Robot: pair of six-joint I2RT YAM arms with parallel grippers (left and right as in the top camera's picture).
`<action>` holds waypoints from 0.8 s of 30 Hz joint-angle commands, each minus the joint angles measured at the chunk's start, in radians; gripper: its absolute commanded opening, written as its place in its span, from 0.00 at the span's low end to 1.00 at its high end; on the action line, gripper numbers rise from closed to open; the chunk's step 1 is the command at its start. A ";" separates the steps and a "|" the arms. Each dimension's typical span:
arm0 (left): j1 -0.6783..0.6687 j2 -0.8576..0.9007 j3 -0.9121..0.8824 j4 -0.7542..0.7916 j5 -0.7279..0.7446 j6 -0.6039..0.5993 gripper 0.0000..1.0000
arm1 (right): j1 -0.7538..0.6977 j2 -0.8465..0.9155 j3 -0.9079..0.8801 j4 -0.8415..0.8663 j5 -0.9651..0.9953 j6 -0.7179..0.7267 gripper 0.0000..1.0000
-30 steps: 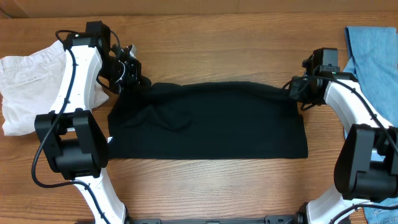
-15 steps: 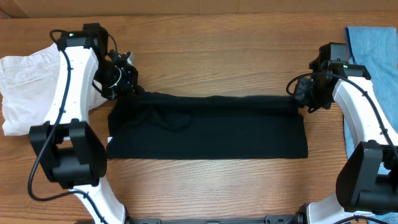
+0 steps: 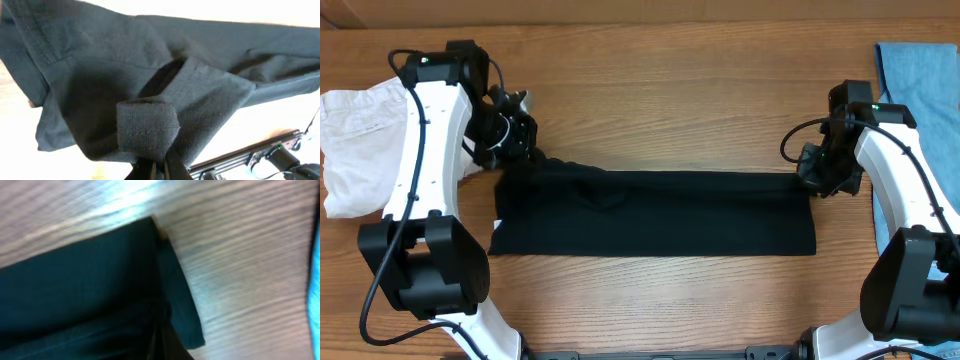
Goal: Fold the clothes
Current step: 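Fold the t-shirt's top edge down toward the bottom with both grippers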
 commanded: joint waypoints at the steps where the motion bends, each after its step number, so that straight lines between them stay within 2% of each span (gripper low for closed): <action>1: 0.000 -0.018 -0.051 -0.009 -0.005 0.029 0.04 | -0.005 -0.026 0.024 -0.007 0.054 0.004 0.04; 10: -0.065 -0.018 -0.229 0.057 0.002 0.048 0.04 | -0.005 -0.026 0.023 -0.040 0.063 0.004 0.08; 17: -0.090 -0.018 -0.272 0.071 -0.005 0.048 0.04 | -0.005 -0.026 0.023 -0.095 0.065 0.004 0.08; 20: -0.090 -0.018 -0.280 0.069 -0.038 0.047 0.04 | -0.005 -0.026 0.023 -0.116 0.066 0.004 0.09; 24: -0.090 -0.018 -0.291 0.058 -0.130 0.013 0.04 | -0.005 -0.026 0.023 -0.135 0.087 0.003 0.16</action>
